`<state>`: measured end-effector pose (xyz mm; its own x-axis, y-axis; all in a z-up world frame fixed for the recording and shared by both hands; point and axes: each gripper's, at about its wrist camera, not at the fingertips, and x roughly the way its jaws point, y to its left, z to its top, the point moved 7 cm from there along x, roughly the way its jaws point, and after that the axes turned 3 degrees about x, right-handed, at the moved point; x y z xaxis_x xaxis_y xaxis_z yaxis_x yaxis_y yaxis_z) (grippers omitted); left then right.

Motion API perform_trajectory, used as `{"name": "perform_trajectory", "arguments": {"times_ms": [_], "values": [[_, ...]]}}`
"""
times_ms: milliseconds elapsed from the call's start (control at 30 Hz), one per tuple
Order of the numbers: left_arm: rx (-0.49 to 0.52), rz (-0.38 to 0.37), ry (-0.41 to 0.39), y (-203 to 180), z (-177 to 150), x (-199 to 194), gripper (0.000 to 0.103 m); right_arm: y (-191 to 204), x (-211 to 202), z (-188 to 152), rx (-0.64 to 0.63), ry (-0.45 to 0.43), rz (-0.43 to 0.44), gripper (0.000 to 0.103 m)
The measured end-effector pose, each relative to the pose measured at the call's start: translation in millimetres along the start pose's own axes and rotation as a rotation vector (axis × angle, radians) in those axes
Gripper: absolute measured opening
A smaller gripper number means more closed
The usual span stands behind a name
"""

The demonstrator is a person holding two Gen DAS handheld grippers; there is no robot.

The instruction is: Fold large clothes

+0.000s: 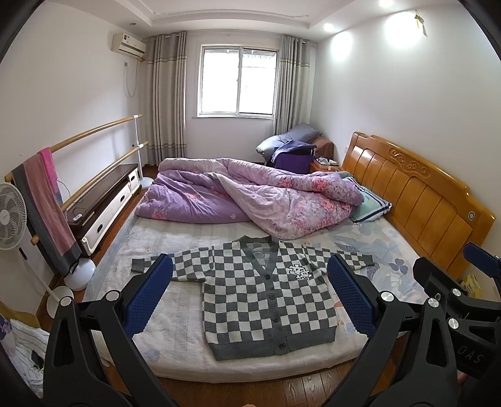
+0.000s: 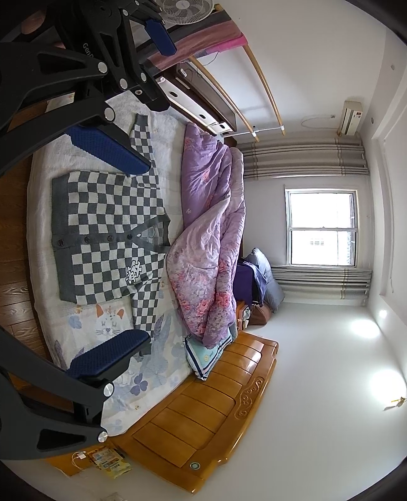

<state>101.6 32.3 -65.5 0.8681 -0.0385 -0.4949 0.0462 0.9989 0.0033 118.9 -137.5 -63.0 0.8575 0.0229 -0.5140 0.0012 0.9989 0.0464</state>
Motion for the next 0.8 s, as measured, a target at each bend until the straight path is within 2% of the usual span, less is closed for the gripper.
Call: {"name": "perform_trajectory", "arguments": {"times_ms": [200, 467, 700, 800], "values": [[0.009, -0.009, 0.010, 13, 1, 14, 0.098, 10, 9, -2, 0.009, 0.015, -0.011, 0.096], [0.004, -0.001, 0.051, 14, 7, 51, 0.098, 14, 47, 4, 0.006, 0.055, 0.008, 0.096], [-0.008, 0.043, 0.101, 5, 23, 111, 0.098, 5, 112, 21, -0.005, 0.107, 0.051, 0.096], [-0.013, 0.072, 0.129, -4, 35, 149, 0.098, 0, 146, 32, -0.024, 0.128, 0.069, 0.096]]}}
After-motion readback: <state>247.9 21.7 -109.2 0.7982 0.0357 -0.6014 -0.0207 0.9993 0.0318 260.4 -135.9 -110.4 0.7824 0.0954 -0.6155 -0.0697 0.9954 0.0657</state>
